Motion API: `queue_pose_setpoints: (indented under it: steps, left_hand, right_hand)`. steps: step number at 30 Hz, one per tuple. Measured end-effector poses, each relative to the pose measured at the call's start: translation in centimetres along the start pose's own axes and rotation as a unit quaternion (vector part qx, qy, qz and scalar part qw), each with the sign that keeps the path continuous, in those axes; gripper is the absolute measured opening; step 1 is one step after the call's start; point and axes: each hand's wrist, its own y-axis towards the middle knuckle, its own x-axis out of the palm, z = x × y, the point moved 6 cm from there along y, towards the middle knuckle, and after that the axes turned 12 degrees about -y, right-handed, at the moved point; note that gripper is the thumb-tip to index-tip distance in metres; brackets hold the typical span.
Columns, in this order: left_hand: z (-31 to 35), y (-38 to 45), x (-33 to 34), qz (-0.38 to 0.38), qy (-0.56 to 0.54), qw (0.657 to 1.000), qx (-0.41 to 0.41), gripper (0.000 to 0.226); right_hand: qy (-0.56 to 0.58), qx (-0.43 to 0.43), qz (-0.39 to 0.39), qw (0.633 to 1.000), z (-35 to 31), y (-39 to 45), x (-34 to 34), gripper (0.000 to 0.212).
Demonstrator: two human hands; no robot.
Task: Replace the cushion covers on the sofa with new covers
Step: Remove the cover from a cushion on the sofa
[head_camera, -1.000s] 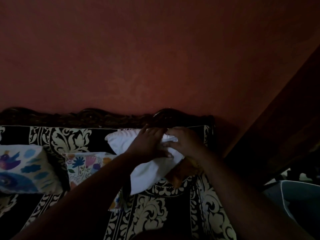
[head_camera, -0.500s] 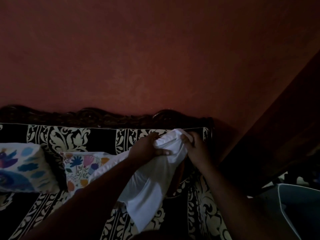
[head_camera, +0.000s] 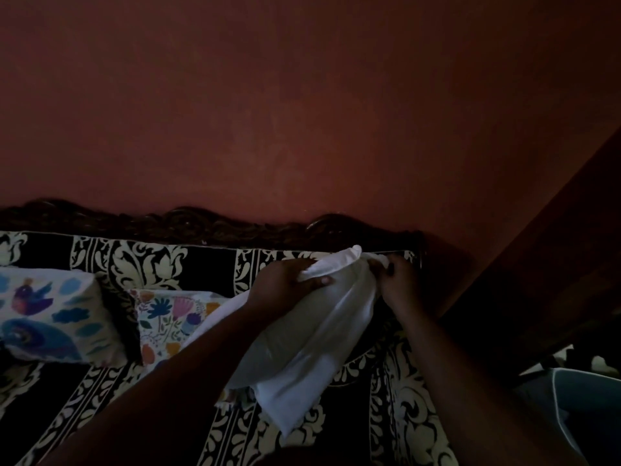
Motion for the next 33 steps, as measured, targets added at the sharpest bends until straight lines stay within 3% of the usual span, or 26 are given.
queue_pose_setpoints:
  steps: [2,5,9,13,15,17,19,20,21,24,25,28,33]
  left_hand:
    - [0.6,-0.6,-0.7,0.01,-0.047,0.999,0.026,0.026]
    - [0.8,-1.5,-1.8,0.028,-0.152,0.988,0.023,0.011]
    - [0.1,-1.9,-2.7,0.073,-0.224,0.972,0.003,0.027]
    - [-1.4,-1.2,-2.0,0.101,-0.181,0.977,-0.042,0.038]
    - [-1.5,-1.1,-1.5,0.107,-0.145,0.982,-0.052,0.031]
    - [-0.8,-1.4,-0.9,0.13,-0.088,0.987,-0.039,0.026]
    - [0.4,-2.0,0.9,0.141,-0.038,0.989,0.019,0.028]
    - [1.1,-2.4,2.1,0.131,-0.024,0.99,0.049,0.027]
    - [1.8,-2.8,3.2,0.12,-0.005,0.99,0.069,0.027]
    - [2.4,-2.9,5.4,0.077,0.023,0.992,0.094,0.044]
    - [2.4,-2.6,5.7,0.054,0.021,0.994,0.095,0.052]
    - [1.4,-2.0,4.8,0.017,0.029,0.996,0.08,0.066]
    - [-5.9,-0.3,-2.2,0.216,-0.046,0.973,-0.062,0.069]
  right_hand:
    - [-0.052,0.007,-0.002,0.999,0.9,0.5,0.3,0.041]
    - [-0.071,0.038,-0.001,0.997,2.6,1.4,0.0,0.028]
    - [-0.102,0.071,-0.067,0.99,4.8,3.0,1.6,0.024]
    - [-0.063,0.033,0.066,0.995,-0.6,0.7,0.0,0.046]
    - [-0.021,0.026,0.113,0.993,-3.4,-1.5,-0.8,0.055]
    - [0.095,0.051,0.035,0.994,-5.6,-3.4,0.3,0.067]
    - [0.184,0.079,-0.077,0.977,-7.4,-5.2,2.6,0.088]
    - [0.203,0.072,-0.093,0.972,-7.9,-5.7,3.4,0.094]
    - [0.222,0.061,-0.083,0.969,-7.9,-5.8,3.7,0.091]
    - [0.272,0.08,-0.005,0.959,-7.0,-5.2,3.0,0.032]
    - [0.284,0.1,0.017,0.953,-6.1,-4.8,2.6,0.021]
    - [0.309,0.08,0.022,0.947,-5.0,-3.9,2.2,0.021]
    - [0.324,0.02,-0.007,0.946,-4.0,-3.5,1.2,0.018]
